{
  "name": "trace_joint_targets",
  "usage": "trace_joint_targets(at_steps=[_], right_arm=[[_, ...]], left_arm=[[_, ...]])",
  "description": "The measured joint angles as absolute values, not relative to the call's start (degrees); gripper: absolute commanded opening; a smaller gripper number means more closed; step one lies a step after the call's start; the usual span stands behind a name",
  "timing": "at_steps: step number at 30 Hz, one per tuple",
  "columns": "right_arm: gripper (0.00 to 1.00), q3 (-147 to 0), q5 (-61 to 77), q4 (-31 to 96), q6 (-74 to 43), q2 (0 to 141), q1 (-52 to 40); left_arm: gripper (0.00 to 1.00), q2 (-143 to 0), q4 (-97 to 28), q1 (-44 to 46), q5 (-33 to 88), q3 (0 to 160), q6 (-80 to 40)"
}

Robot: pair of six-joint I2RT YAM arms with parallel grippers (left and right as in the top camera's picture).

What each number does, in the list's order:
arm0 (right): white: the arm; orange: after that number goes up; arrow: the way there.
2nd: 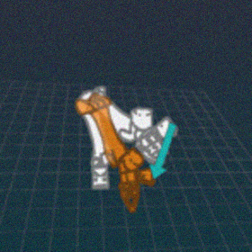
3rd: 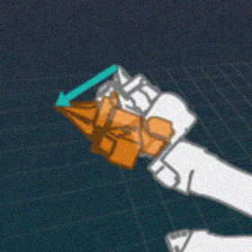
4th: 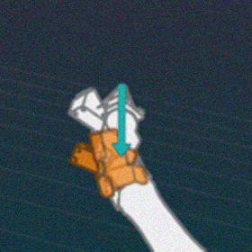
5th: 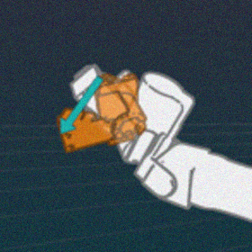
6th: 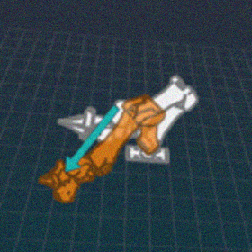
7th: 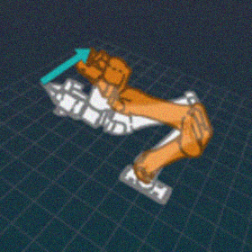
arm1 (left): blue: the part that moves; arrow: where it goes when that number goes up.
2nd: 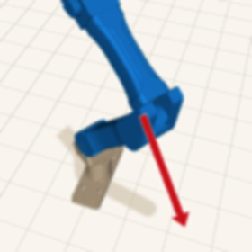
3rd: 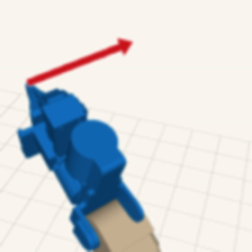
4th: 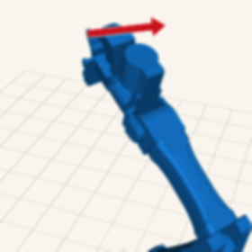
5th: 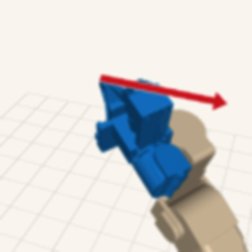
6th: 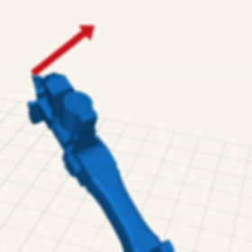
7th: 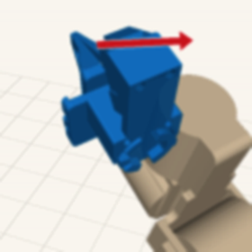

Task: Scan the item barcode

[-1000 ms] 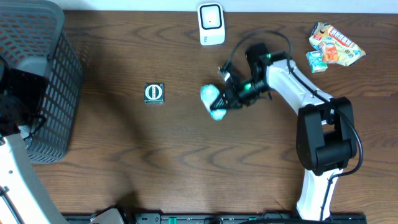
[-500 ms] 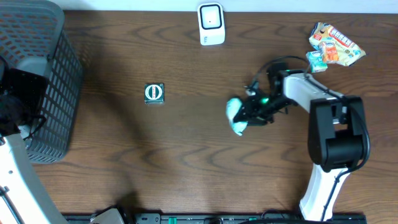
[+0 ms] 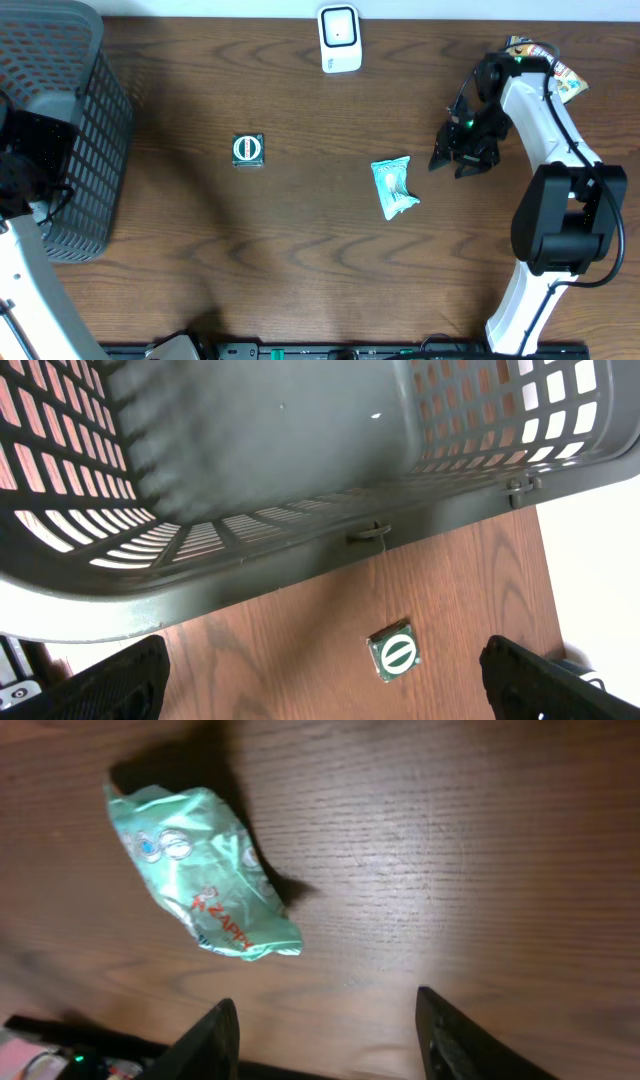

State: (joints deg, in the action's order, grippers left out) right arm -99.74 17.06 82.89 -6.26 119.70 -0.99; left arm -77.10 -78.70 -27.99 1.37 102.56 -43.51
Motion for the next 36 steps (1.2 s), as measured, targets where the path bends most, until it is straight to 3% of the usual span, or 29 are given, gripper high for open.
trace_joint_targets(at_steps=[4,9,14,21,27,36], right_arm=[[0.66,-100.55,16.23,83.40,-5.10,119.70,-3.55],[0.69,-100.57,15.79,81.52,-3.88,119.70,-8.32],[0.51,-100.55,15.73,79.31,-3.11,119.70,-11.99],[0.48,-100.55,15.49,78.13,-3.53,119.70,-15.18],[0.34,-100.33,14.28,76.03,-4.01,119.70,-17.91],[0.41,-92.58,4.32,67.66,-10.22,119.70,-20.47]], left_arm=[[0.98,-77.10,-78.70,-27.99,1.39,102.56,-43.51],[0.98,-77.10,-78.70,-27.99,1.39,102.56,-43.51],[0.98,-77.10,-78.70,-27.99,1.37,102.56,-43.51],[0.98,-77.10,-78.70,-27.99,1.39,102.56,-43.51],[0.98,-77.10,-78.70,-27.99,1.37,102.56,-43.53],[0.98,-77.10,-78.70,-27.99,1.39,102.56,-43.51]])
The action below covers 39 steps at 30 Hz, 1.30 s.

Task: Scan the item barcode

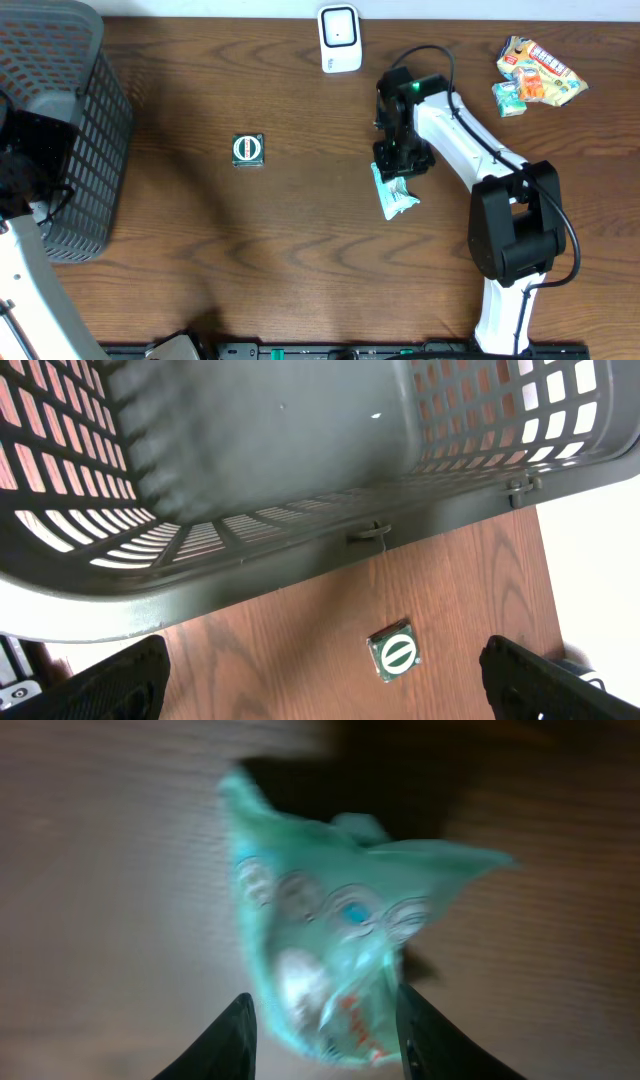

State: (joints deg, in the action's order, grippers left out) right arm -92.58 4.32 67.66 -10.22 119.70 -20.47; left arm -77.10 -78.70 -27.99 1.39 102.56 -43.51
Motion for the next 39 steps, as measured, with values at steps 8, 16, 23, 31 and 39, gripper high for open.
trace_joint_targets(at_steps=[8,16,23,31,39], right_arm=[[0.45,-90.72,-0.93,66.15,-12.58,119.70,-20.45],[0.45,-93.10,-8.23,73.03,-15.94,119.70,-19.68],[0.50,-99.26,-7.55,77.12,-14.72,119.70,-21.23],[0.49,-96.27,-5.74,73.06,-16.10,119.70,-26.74],[0.52,-87.90,-11.55,64.36,-20.47,119.70,-29.17]], left_arm=[[0.98,-77.10,-78.70,-27.99,1.39,102.56,-43.51],[0.98,-77.10,-78.70,-27.99,1.37,102.56,-43.51],[0.98,-77.10,-78.70,-27.99,1.39,102.56,-43.51],[0.97,-77.10,-78.70,-27.99,1.39,102.56,-43.51],[0.98,-77.10,-78.67,-27.99,1.39,102.56,-43.51]])
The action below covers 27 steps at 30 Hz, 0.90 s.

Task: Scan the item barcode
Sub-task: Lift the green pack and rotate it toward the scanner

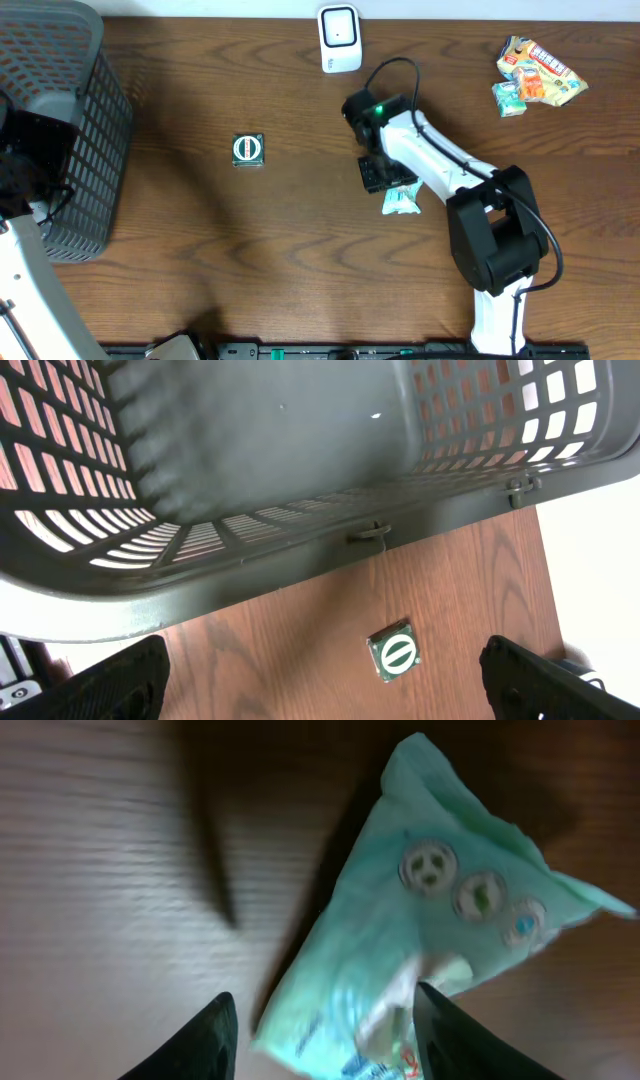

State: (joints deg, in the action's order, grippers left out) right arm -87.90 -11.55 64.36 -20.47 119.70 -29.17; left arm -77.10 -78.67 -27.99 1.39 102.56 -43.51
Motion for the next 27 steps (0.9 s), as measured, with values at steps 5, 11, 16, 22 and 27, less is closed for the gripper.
trace_joint_targets(at_steps=[5,11,16,22,27], right_arm=[[0.54,-84.62,-17.04,63.18,-21.91,119.70,-29.50],[0.34,-82.67,-19.66,61.87,-22.35,119.70,-29.50],[0.05,-80.82,-20.91,60.51,-22.90,119.61,-29.50],[0.01,-82.52,-16.86,62.43,-21.80,119.11,-28.71],[0.01,-92.68,-5.80,69.63,-16.47,119.15,-27.03]], left_arm=[[0.98,-77.10,-78.70,-27.99,1.39,102.56,-43.53],[0.98,-77.10,-78.70,-27.99,1.37,102.56,-43.51],[0.98,-77.10,-78.70,-27.99,1.39,102.56,-43.51],[0.98,-77.10,-78.67,-27.99,1.37,102.56,-43.53],[0.98,-77.10,-78.65,-27.99,1.37,102.56,-43.51]])
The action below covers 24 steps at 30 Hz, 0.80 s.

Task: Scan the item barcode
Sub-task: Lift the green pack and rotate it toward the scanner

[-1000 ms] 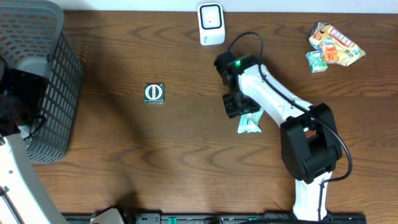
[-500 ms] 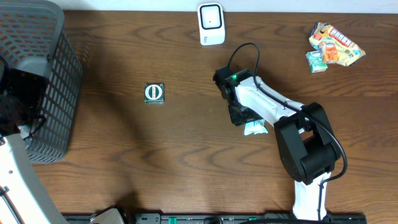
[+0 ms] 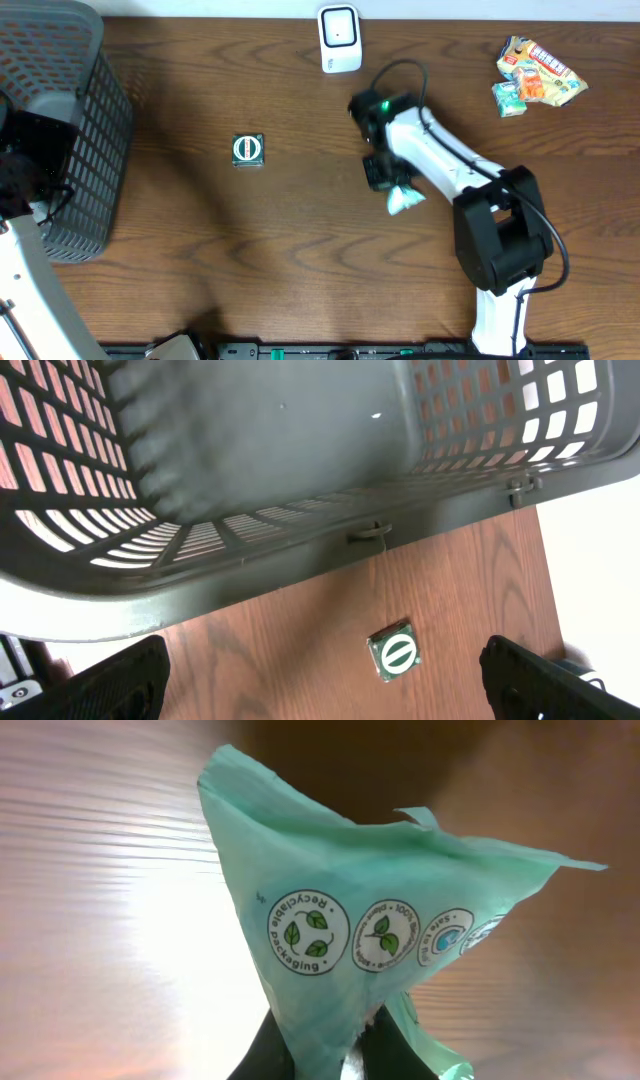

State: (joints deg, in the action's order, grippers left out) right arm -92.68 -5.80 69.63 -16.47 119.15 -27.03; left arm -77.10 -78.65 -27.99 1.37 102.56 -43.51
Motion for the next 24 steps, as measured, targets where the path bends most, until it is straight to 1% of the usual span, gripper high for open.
trace_joint_targets(at_steps=[4,8,11,14,18,21,22,23,24], right_arm=[[0.01,-100.31,7.31,71.29,-9.69,119.13,-24.80],[0.01,-101.34,23.24,71.70,-1.91,119.13,-22.06],[0.01,-98.54,33.39,70.57,3.25,119.11,-20.51],[0.01,-92.09,43.48,66.04,7.20,119.11,-19.29],[0.03,-82.83,52.62,59.99,9.23,119.11,-17.93],[0.11,-76.73,56.80,55.92,9.47,119.11,-15.70],[0.17,-75.26,57.39,55.16,9.32,119.11,-14.72],[0.27,-73.80,57.95,54.61,8.93,119.11,-13.26],[0.29,-73.06,58.17,54.54,8.80,119.11,-12.10]], left_arm=[[0.97,-77.10,-78.70,-27.99,1.37,102.56,-43.53],[0.97,-77.10,-78.70,-27.99,1.39,102.56,-43.51],[0.98,-77.10,-78.70,-27.99,1.39,102.56,-43.51],[0.98,-77.10,-78.70,-27.99,1.41,102.56,-43.51],[0.98,-77.10,-78.70,-27.99,1.39,102.56,-43.51],[0.98,-77.10,-78.72,-27.99,1.39,102.56,-43.53],[0.98,-77.10,-78.70,-27.99,1.39,102.56,-43.51],[0.97,-77.10,-78.70,-27.99,1.39,102.56,-43.51],[0.98,-77.10,-78.70,-27.99,1.39,102.56,-43.53]])
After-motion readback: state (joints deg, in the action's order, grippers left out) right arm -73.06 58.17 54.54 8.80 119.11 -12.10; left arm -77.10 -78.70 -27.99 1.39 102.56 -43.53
